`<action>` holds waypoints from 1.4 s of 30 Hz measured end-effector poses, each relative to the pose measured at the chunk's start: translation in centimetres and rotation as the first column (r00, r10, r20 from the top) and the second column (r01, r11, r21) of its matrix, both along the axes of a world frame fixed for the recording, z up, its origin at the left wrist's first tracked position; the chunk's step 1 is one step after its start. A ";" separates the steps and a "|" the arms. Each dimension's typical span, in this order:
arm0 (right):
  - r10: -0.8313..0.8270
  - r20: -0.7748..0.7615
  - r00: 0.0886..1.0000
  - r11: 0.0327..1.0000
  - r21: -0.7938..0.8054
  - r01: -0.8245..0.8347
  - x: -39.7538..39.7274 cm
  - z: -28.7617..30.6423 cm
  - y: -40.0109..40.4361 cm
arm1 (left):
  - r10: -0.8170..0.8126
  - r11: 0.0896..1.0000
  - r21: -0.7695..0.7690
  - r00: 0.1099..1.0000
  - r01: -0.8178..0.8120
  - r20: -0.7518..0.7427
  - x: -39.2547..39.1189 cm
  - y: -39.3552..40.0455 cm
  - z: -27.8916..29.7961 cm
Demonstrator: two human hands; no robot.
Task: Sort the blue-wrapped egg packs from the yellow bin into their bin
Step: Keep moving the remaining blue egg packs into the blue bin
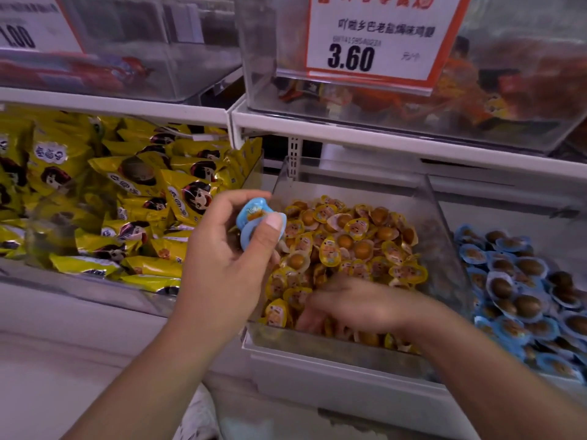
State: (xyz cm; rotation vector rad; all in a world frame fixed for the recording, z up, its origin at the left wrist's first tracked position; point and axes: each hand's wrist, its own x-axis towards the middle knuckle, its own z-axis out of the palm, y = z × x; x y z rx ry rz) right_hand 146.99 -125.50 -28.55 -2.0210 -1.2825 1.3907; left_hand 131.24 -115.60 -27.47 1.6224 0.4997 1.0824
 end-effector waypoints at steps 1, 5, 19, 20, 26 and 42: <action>0.057 0.029 0.998 0.998 -0.030 -0.056 -0.4 -0.6 0.2 | 0.030 1.000 0.007 0.999 -0.030 -0.018 -0.1 0.3 -0.2; 0.238 0.256 0.937 0.958 0.096 -0.270 -1.0 -2.2 1.7 | 0.074 0.997 -0.002 0.995 -0.074 -0.070 0.0 1.2 -0.8; 0.095 0.715 0.692 0.913 0.214 -0.346 1.0 -3.7 2.2 | 0.093 0.996 0.003 0.989 -0.094 -0.112 -0.5 1.6 -1.0; 0.145 0.723 0.676 0.924 0.146 -0.354 0.8 -4.2 2.3 | 0.092 0.996 0.007 0.989 -0.092 -0.114 -0.5 1.5 -1.0; 0.244 0.768 0.592 0.910 0.029 -0.413 0.4 -5.8 3.2 | 0.087 0.996 0.025 0.988 -0.084 -0.130 -0.5 1.3 -1.3; 0.199 0.725 0.659 0.929 0.075 -0.362 0.1 -4.7 2.3 | 0.062 0.995 0.079 0.990 -0.053 -0.127 0.1 0.2 -1.1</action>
